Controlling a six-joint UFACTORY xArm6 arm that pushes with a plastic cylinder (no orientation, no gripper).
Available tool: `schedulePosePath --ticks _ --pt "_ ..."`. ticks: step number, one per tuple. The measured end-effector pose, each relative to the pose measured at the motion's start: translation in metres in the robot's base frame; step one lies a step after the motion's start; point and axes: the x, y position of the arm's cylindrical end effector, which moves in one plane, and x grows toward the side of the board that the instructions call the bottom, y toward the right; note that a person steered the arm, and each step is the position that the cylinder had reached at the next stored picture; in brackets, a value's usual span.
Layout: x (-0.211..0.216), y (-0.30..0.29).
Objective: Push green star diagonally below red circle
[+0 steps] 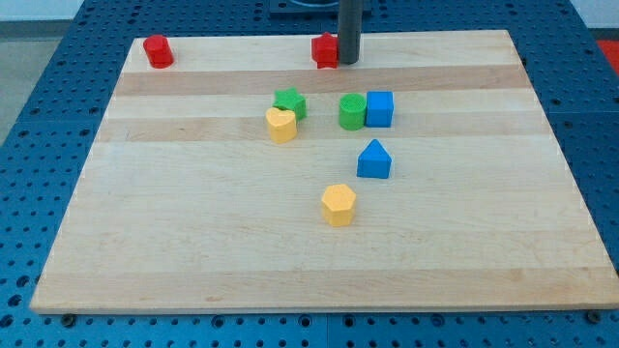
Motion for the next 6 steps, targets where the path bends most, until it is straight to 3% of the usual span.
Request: schedulePosePath --ticks 6 --pt "0.057 -0.007"
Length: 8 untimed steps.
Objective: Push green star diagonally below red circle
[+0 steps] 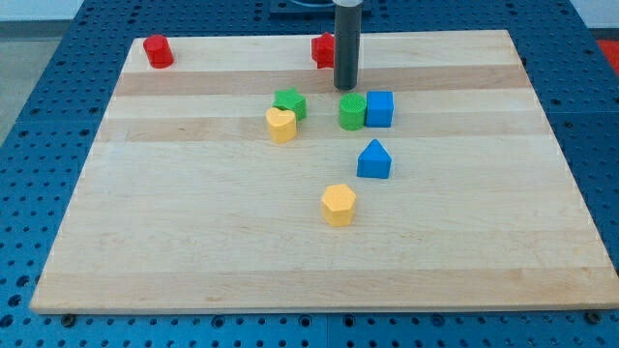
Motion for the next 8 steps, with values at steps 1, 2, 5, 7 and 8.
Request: schedulePosePath --ticks 1,2,5,7,8 --pt "0.001 0.000" --pt "0.014 0.000" --pt "0.031 -0.039" --pt "0.048 -0.078" --pt "0.048 -0.100"
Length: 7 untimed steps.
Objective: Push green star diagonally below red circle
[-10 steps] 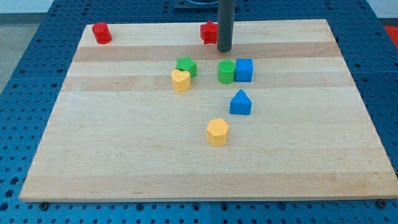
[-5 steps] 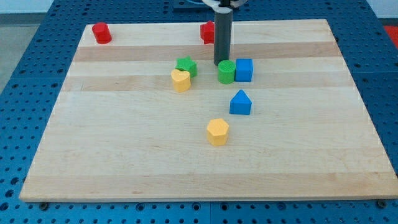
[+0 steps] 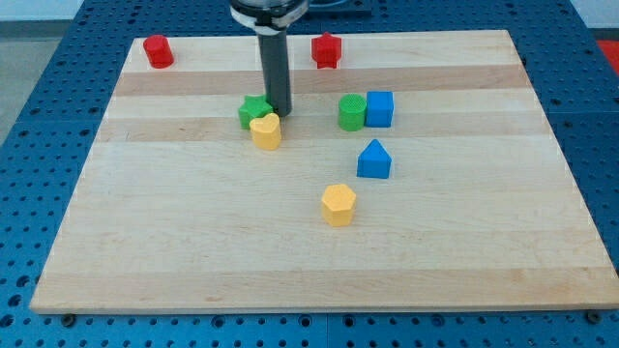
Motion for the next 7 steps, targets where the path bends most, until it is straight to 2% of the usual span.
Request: schedulePosePath --ticks 1,3,5,7 --pt "0.000 -0.025" --pt "0.031 -0.045" --pt "0.067 -0.046" --pt "0.060 -0.008"
